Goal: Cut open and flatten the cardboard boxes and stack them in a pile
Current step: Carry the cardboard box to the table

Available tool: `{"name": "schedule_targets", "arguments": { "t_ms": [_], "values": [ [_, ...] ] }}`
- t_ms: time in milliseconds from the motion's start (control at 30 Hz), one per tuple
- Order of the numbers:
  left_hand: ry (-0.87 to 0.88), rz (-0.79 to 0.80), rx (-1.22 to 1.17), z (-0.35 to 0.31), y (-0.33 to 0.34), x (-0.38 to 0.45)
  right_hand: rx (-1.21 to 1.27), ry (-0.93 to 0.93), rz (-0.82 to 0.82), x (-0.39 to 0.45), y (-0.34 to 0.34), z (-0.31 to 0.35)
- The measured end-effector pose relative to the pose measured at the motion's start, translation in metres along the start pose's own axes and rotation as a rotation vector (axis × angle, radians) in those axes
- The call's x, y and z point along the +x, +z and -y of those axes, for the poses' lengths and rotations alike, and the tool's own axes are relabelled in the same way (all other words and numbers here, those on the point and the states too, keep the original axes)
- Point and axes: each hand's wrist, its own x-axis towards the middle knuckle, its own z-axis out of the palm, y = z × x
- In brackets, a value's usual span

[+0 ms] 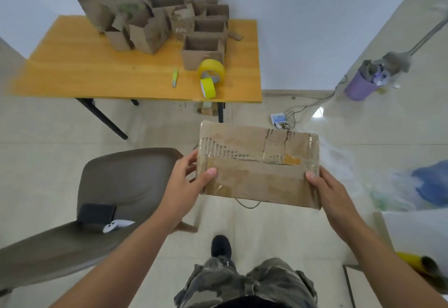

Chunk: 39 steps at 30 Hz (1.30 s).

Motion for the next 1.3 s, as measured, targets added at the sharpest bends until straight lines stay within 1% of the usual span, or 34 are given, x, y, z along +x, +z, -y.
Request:
{"name": "schedule_targets", "arguments": {
  "t_ms": [100,167,300,367,433,500,567,633,767,900,1000,1067,1167,1300],
  "values": [
    [-0.001,-0.011,-0.013,-0.016,-0.009,0.037,0.003,-0.016,0.016,0.036,0.008,0.024],
    [-0.008,-0.041,-0.049,-0.029,-0.013,0.062,0.002,-0.036,0.062,0.063,0.011,0.043],
    [0.004,-0.202,-0.176,-0.068,-0.019,0.111,0.047,-0.128,0.181,0.128,0.014,0.09],
    [0.039,-0.245,-0.211,-0.09,-0.021,0.133,0.075,-0.177,0.234,0.163,0.016,0.114],
    [0.067,-0.301,-0.165,-0.111,-0.025,0.153,0.078,-0.232,0.282,0.196,0.017,0.136],
    [0.095,-0.391,-0.13,-0.129,-0.031,0.171,0.098,-0.28,0.304,0.231,0.019,0.156],
    [0.113,-0.422,-0.129,-0.137,-0.037,0.186,0.094,-0.304,0.344,0.26,0.022,0.176],
    [0.131,-0.435,-0.128,-0.142,-0.04,0.196,0.079,-0.32,0.399,0.28,0.025,0.191],
    [0.174,-0.412,-0.151,-0.143,-0.043,0.22,0.09,-0.319,0.441,0.312,0.035,0.202],
    [0.19,-0.386,-0.171,-0.139,-0.068,0.267,0.082,-0.292,0.416,0.345,0.065,0.222],
    [0.207,-0.395,-0.215,-0.131,-0.092,0.306,0.057,-0.313,0.391,0.371,0.094,0.238],
    [0.218,-0.365,-0.237,-0.127,-0.111,0.333,0.043,-0.318,0.366,0.388,0.118,0.251],
    [0.198,-0.348,-0.274,-0.124,-0.143,0.368,0.009,-0.356,0.364,0.409,0.158,0.275],
    [0.221,-0.33,-0.248,-0.132,-0.178,0.41,0.011,-0.416,0.332,0.435,0.203,0.303]
  ]
}}
